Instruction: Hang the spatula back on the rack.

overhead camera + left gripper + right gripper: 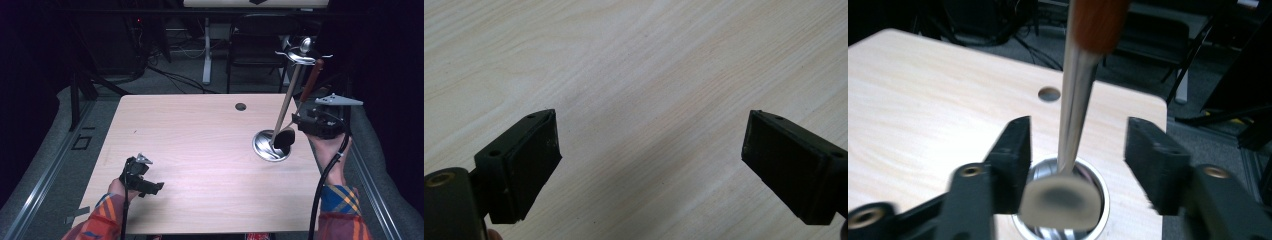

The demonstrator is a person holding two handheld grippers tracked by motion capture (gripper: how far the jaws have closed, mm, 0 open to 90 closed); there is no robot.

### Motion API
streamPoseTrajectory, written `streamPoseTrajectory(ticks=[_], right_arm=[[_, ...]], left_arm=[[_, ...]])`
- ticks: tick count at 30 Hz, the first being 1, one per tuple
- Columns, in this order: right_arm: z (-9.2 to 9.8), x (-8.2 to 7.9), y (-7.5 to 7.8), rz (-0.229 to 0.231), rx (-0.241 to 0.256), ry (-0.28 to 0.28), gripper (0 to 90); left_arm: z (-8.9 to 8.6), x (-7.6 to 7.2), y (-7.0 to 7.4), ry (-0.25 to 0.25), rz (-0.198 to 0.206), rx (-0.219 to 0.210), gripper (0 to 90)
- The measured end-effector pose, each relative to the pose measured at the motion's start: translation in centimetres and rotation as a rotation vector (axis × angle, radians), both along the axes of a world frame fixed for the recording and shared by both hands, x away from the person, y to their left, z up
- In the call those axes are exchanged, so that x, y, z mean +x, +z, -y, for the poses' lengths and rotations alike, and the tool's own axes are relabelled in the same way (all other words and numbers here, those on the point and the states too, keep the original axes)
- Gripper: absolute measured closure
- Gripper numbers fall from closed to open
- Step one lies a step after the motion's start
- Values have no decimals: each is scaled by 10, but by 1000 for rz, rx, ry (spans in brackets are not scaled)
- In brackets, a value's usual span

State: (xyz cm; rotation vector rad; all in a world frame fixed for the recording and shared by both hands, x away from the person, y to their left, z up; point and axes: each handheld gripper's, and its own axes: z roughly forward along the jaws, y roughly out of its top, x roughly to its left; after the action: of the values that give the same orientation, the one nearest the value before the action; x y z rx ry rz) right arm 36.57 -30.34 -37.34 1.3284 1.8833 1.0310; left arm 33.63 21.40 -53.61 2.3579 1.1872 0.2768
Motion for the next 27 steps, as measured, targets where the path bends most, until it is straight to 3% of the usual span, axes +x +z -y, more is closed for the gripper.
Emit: streamPoseTrajectory(ticks=[7, 11, 19, 24, 25, 27], right_arm=[[-5, -16, -12, -31, -19, 37, 259], [-8, -21, -18, -51, -22, 59, 214], [-18, -32, -55, -174, -63, 83, 97], [-22, -38, -69, -214, -92, 90, 71], [-21, -42, -75, -242, -87, 105, 57], [-21, -43, -78, -252, -83, 107, 55]], left_arm=[[0, 0, 1, 0, 4, 1, 83], [1, -1, 1, -1, 6, 2, 83], [1, -1, 2, -5, 11, 1, 83], [1, -2, 2, -7, 13, 0, 83], [1, -1, 2, -7, 11, 1, 83], [1, -1, 2, -8, 9, 2, 83]])
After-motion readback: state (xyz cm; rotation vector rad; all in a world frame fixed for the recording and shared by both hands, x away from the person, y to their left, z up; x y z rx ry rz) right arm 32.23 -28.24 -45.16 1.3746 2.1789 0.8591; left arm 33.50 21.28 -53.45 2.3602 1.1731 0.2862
